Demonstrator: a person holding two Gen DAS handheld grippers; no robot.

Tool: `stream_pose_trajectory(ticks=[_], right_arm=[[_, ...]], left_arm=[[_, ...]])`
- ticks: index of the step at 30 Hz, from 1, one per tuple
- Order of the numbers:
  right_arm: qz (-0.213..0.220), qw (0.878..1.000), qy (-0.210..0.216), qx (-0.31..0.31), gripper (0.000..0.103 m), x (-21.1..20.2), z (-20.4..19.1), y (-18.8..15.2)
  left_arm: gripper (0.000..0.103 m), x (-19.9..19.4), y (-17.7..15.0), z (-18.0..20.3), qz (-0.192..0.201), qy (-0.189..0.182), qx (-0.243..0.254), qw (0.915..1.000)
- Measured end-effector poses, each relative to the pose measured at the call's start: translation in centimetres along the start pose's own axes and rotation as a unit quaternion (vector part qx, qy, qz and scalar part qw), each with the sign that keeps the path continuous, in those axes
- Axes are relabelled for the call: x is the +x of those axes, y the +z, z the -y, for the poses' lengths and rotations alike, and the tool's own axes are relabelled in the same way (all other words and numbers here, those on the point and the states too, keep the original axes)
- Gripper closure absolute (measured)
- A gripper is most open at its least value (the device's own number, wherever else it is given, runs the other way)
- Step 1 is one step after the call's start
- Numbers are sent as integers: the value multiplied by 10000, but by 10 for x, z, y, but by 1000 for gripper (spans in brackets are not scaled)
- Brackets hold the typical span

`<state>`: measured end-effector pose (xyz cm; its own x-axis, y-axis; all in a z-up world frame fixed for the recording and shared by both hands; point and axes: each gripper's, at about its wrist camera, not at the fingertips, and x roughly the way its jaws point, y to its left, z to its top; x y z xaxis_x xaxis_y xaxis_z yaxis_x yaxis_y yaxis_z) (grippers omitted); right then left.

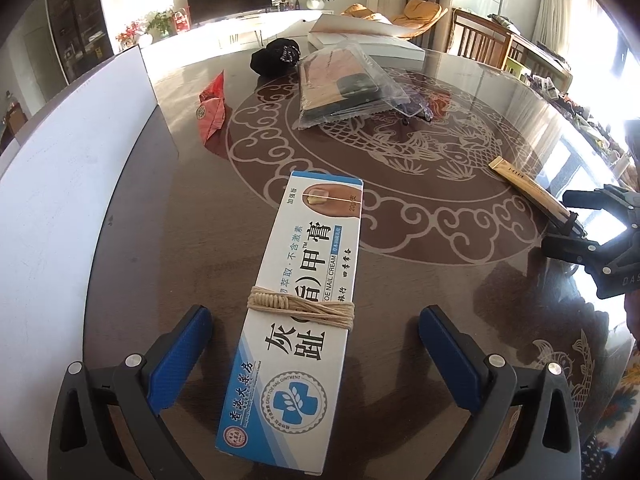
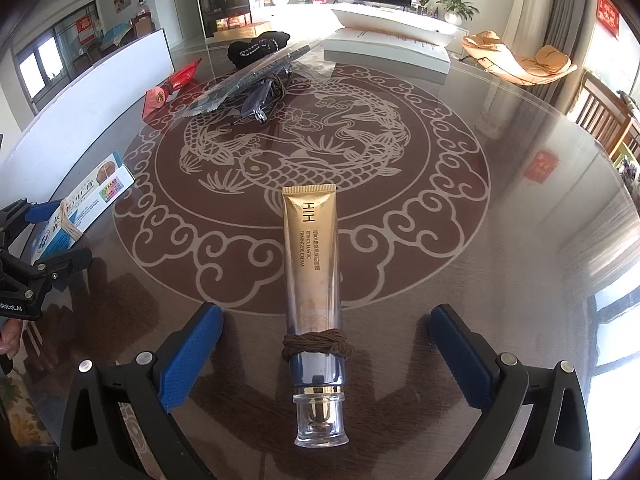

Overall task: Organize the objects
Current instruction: 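Lift the nail cream box with the left tool while the right tool carries the tube toward the cardboard box, then lower the tube and nail cream box into the cardboard box and open both tools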

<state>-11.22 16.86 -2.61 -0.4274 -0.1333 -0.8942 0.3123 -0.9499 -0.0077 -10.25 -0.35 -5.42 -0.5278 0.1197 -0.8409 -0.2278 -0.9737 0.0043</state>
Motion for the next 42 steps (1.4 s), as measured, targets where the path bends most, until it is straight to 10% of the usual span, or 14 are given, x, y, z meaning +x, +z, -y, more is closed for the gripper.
stream_pose_trajectory(ticks=[2, 3, 4, 5, 21, 30, 36, 40, 42], right_arm=[[-163, 9997, 72, -153, 19, -2, 0, 6], [-142, 9996, 112, -239, 32, -5, -1, 9], [-161, 9994, 117, -298, 67, -8, -1, 12], [-261, 9991, 106, -309, 77, -7, -1, 14], [719, 9654, 2370, 819, 78, -84, -55, 43], [1170, 9310, 3457, -46, 78, -119, -234, 132], [866, 9328, 3457, -546, 77, -89, -346, 156], [569, 9309, 3529, -756, 38, -64, -385, 149], [783, 9269, 3575, -833, 38, -69, -380, 138]], left_arm=[[17, -5, -3, 2, 215, 3, 19, 9998], [47, -10, -3, 3, 345, -6, 49, 9994], [60, -12, -4, 4, 389, -4, 56, 9992], [60, -13, -5, 4, 374, -8, 26, 9993], [60, -148, -38, -36, 1535, -496, -1034, 9815], [60, -204, -54, -172, 1528, 873, -1831, 9672], [58, -194, -86, -247, 961, 1642, -2407, 9518], [24, -187, -101, -264, 782, 1842, -2676, 9425], [18, -194, -106, -259, 967, 1959, -2707, 9375]])
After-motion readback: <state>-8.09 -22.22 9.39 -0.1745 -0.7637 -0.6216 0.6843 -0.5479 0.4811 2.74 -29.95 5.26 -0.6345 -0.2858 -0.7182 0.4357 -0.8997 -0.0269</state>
